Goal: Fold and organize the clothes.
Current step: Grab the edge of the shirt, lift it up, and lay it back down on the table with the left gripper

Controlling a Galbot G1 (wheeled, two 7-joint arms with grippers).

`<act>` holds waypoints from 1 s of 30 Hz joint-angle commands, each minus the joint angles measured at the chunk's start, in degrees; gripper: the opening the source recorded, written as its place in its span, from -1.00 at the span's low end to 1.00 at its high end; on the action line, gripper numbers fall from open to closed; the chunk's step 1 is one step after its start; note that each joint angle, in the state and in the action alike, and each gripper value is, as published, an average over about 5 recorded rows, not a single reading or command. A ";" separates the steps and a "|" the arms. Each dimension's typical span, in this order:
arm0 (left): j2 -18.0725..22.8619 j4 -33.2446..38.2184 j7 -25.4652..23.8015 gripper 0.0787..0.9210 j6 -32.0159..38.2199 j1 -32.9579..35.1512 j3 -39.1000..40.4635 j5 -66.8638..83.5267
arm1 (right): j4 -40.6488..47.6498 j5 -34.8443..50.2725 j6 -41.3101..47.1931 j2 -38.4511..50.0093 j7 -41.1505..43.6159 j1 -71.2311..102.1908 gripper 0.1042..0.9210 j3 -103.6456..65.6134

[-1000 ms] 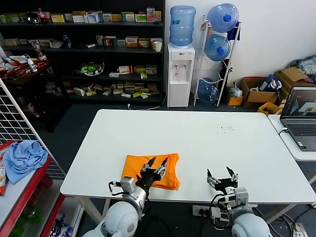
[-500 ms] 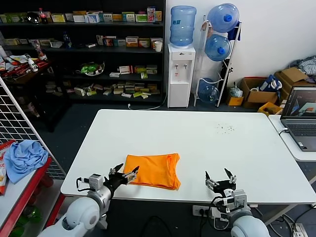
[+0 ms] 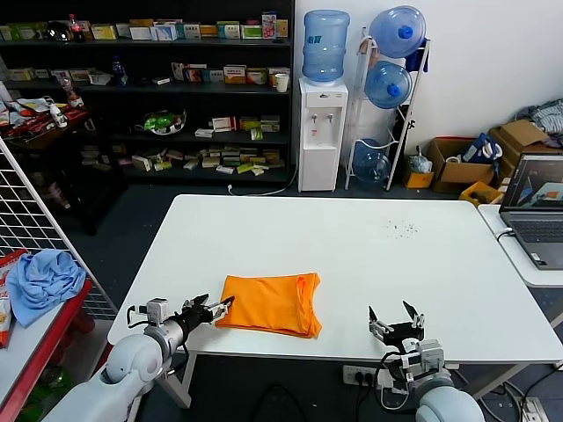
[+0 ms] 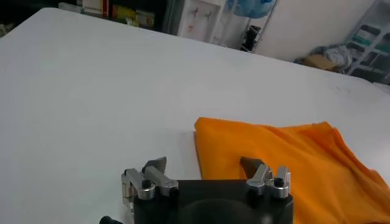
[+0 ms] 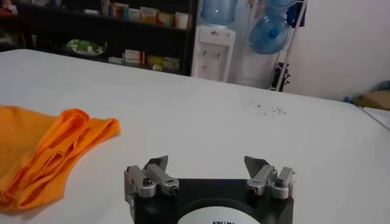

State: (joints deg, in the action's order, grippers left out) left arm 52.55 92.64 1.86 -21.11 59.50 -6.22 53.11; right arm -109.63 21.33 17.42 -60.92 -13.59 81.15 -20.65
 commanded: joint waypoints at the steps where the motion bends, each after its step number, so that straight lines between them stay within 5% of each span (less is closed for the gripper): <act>1: 2.03 -3.76 -2.43 0.77 -1.67 -1.90 0.07 1.21 | -0.47 0.17 0.11 0.13 -0.03 0.08 0.76 -0.16; 9: 2.09 -2.40 -2.91 0.65 -1.56 -1.02 0.23 -0.32 | -0.97 0.33 0.22 0.06 -0.12 -0.02 0.76 -0.20; 24: 0.92 1.90 -1.28 -0.37 -0.81 -0.08 -0.65 -0.38 | -1.32 0.18 0.20 -0.36 -0.35 -0.16 0.76 0.03; 30: -5.25 4.28 0.47 -0.78 -1.92 1.66 -3.26 -1.33 | -1.34 0.15 0.24 -0.31 -0.58 -1.08 0.76 1.15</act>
State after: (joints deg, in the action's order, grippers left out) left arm 53.17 94.11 0.85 -22.25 59.92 -7.20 52.45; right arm -110.97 21.51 17.64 -61.23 -14.05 80.69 -20.26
